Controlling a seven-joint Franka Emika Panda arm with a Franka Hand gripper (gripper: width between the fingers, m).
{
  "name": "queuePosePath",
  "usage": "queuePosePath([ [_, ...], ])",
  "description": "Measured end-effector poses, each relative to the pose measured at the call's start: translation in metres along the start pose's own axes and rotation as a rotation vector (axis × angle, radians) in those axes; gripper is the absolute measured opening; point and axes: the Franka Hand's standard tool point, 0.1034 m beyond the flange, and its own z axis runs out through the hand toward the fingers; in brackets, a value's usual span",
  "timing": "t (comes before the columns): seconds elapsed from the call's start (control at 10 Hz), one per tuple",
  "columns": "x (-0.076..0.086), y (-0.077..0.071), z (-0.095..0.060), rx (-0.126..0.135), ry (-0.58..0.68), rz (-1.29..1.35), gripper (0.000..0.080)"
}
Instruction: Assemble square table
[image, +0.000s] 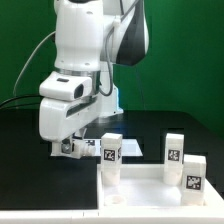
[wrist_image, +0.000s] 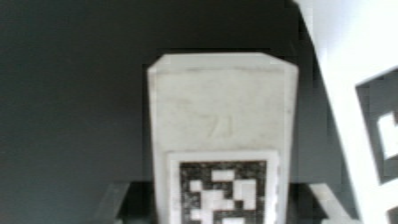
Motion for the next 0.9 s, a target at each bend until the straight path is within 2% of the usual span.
queuePosePath([
  [0.1, -0.012, 0.0, 0.004, 0.043, 0.0, -0.12, 0.0284],
  [0.2, -0.019, 0.003, 0.006, 0.055, 0.007, -0.224, 0.0284],
  [0.6, -0.026, 0.003, 0.007, 0.061, -0.014, -0.461, 0.0284],
  [0.9, -0.032, 0.016, 0.011, 0.087, -0.002, -0.815, 0.0284],
])
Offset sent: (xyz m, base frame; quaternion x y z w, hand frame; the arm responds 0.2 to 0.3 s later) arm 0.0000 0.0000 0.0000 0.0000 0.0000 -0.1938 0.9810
